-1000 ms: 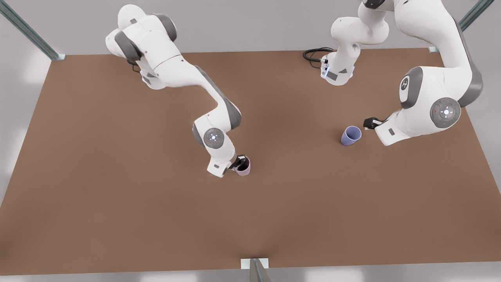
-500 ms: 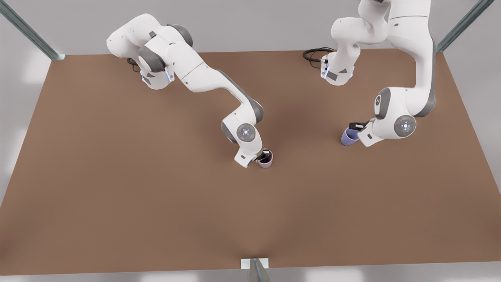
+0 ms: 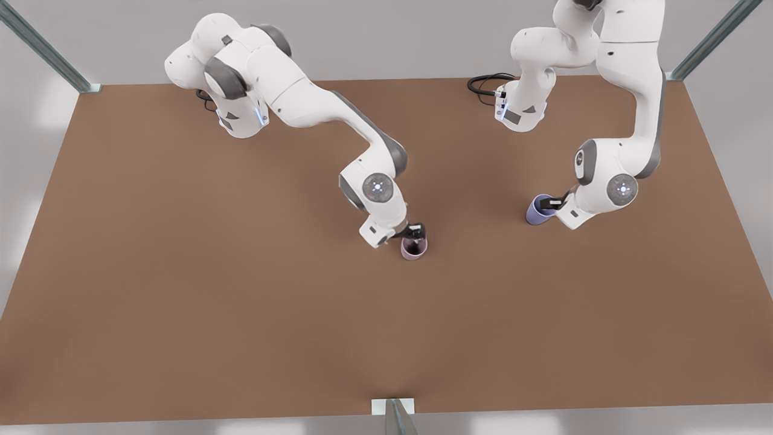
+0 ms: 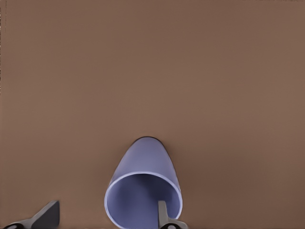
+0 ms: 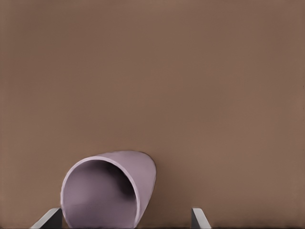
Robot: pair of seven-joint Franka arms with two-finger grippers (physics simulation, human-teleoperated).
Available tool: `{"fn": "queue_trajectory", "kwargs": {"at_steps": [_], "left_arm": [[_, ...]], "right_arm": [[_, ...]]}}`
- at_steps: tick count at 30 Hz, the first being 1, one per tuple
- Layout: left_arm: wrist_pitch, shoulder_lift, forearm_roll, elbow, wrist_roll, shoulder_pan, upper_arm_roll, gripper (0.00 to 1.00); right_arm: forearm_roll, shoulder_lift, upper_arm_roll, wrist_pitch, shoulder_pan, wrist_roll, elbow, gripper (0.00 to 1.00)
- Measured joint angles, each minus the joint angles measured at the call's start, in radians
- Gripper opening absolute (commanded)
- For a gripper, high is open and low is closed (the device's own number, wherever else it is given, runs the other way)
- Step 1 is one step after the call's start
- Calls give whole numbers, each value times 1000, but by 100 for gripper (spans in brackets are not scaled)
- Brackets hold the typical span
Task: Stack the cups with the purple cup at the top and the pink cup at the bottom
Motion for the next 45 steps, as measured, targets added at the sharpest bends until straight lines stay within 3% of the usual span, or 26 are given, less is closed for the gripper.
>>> {"fn": "queue_trajectory", "kwargs": {"at_steps": [6,10,13,14,15,16,17,22,27,33,38,42,45], "left_arm": [[20,0,2,-30,-16,22,5,100],[50,7,2,-70,-24,19,5,100],[79,20,2,-88,-29,19,5,100],[89,22,2,-93,-31,19,4,74],[98,22,1,-95,-34,20,4,57],[105,23,0,-96,-36,20,4,43],[111,26,0,-97,-39,20,3,38],[139,37,-5,-99,-54,19,3,37],[152,39,-11,-99,-60,19,2,21],[145,13,-8,-80,-68,15,-1,21],[48,32,-9,149,-81,-70,-4,21],[-117,201,-12,521,-141,-258,-9,21],[-232,294,-63,716,-206,-339,-23,21]], "right_arm": [[-8,-290,-4,-266,-336,-74,-9,100],[-114,-421,-13,-425,-578,-223,-54,100],[-186,-455,-19,-508,-649,-327,-50,100],[-201,-454,-19,-532,-650,-357,-42,100],[-213,-448,-19,-553,-650,-386,-39,100],[-222,-437,-19,-571,-652,-414,-39,100],[-227,-423,-19,-586,-663,-440,-39,100],[-236,-372,-30,-633,-725,-551,-12,100],[-239,-368,-34,-655,-731,-636,15,100],[-238,-366,-42,-663,-734,-709,40,100],[-236,-363,-43,-664,-734,-753,46,100],[-234,-363,-53,-664,-733,-781,51,100],[-232,-362,-54,-658,-734,-798,52,100]]}}
